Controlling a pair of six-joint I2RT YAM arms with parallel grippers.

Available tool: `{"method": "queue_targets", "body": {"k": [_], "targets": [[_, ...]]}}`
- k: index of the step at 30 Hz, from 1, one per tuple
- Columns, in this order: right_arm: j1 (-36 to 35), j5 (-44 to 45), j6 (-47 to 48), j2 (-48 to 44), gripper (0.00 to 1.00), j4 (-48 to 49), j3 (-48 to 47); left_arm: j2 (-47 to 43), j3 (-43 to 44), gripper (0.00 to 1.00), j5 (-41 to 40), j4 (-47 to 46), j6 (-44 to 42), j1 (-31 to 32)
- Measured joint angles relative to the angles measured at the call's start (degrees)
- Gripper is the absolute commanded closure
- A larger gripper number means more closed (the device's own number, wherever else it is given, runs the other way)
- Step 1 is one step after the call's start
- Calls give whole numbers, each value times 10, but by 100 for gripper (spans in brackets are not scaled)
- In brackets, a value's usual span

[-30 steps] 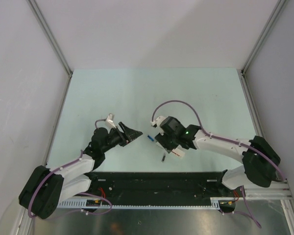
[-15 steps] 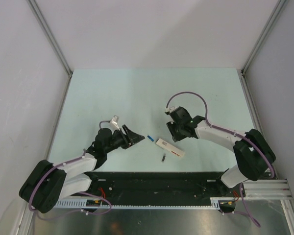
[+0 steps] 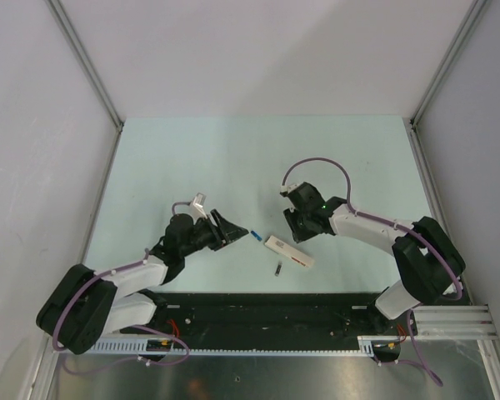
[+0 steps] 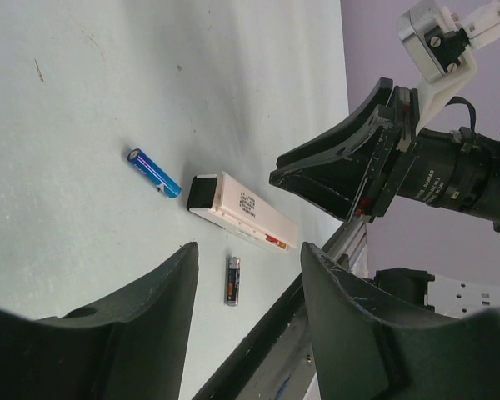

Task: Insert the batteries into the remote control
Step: Load the battery cover into the remote control.

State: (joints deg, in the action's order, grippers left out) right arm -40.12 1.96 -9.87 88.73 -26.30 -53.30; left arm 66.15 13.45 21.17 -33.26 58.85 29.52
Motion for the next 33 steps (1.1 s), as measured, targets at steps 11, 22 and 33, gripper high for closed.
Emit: {"method": "queue_targets", "body": {"k": [11,22,33], "targets": [[-21,-10,6,8,67,-8,0,9,2,43,0,0,-1,0],[-28,-20,9,10,67,-19,0,10,2,43,0,0,-4,0],[-13,10,-29,-81,55,-30,0,10,5,42,0,1,-4,0]]}}
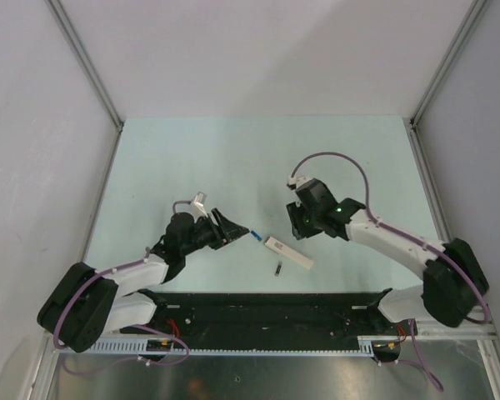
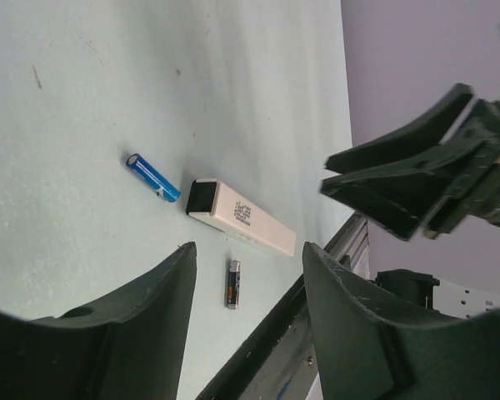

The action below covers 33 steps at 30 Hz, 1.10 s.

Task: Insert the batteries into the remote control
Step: Load the battery cover into the remote control.

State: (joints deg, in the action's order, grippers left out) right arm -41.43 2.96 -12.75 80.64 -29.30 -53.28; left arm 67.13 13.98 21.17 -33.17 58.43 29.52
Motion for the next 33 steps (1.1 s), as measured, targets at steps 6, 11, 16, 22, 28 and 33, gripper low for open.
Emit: {"method": "queue_targets", "body": {"k": [6,11,16,22,28,33], "targets": [[23,-11,-77,-98,45,8,13,18,20,42,0,-1,0,3],[24,-31,-175,-141,39,24,83,41,41,42,-3,1,0,18],[24,-33,-265,-191,39,22,145,55,56,42,-7,-1,0,29],[24,-30,-325,-226,39,27,175,57,58,42,-13,-1,0,33],[24,-42,-383,-253,39,43,243,57,58,42,-15,-1,0,35],[24,-50,-413,-266,39,48,266,57,58,41,-15,-1,0,39]]}}
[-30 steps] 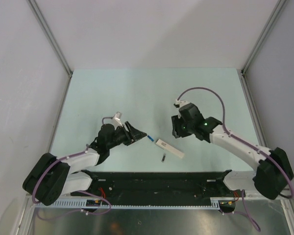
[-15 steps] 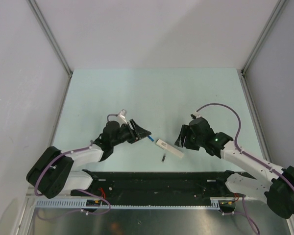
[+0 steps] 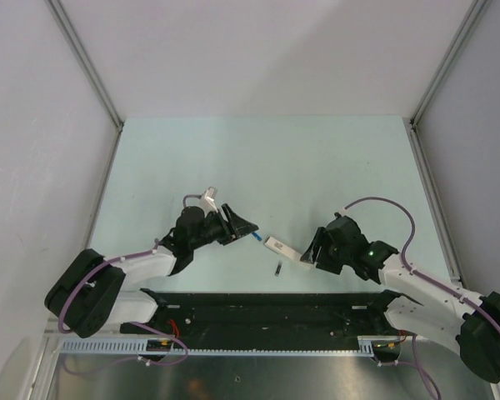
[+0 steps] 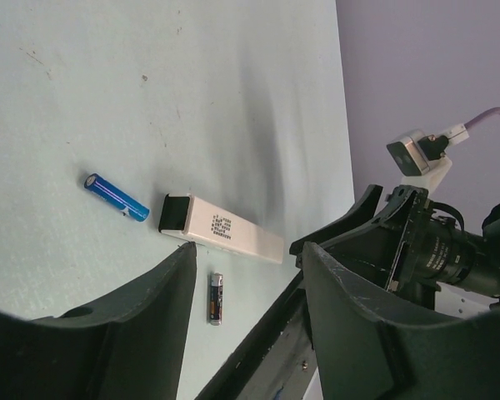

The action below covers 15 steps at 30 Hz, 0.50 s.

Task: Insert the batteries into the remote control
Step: Load the battery cover into the remote control.

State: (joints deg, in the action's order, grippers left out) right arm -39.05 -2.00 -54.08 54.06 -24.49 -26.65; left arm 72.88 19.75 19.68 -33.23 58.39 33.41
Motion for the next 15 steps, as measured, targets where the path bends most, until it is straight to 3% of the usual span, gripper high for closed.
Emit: {"method": "queue_targets", "body": {"k": [15], "targets": [[6,-11,-33,23,42,55,42,2,0,42,0,0,0,3]]}}
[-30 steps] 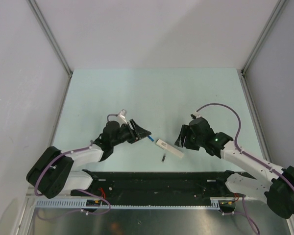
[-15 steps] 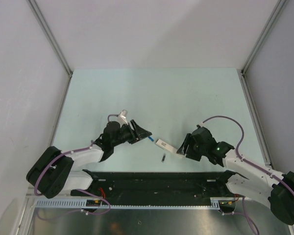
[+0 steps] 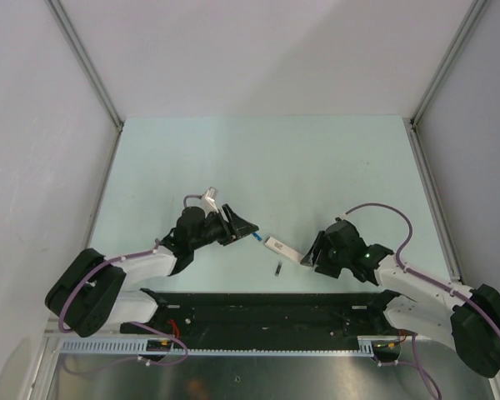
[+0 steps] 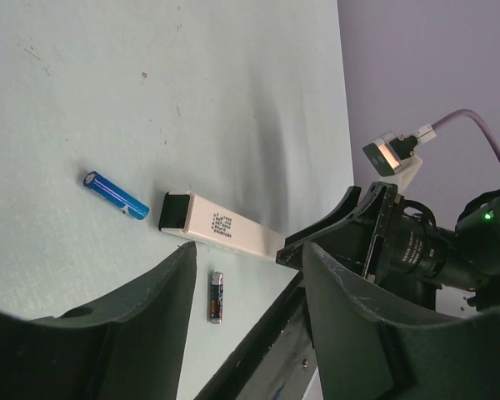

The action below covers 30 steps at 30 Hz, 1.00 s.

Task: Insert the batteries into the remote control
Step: Load the battery cover into the remote control.

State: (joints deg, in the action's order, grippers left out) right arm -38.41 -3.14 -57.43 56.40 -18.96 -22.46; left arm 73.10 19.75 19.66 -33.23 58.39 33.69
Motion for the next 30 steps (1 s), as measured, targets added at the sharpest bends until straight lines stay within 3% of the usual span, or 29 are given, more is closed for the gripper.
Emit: {"method": "queue_targets", "body": {"k": [30], "targets": [[19,-26,-8,43,52,87,24,26,0,42,1,0,-5,2]]}}
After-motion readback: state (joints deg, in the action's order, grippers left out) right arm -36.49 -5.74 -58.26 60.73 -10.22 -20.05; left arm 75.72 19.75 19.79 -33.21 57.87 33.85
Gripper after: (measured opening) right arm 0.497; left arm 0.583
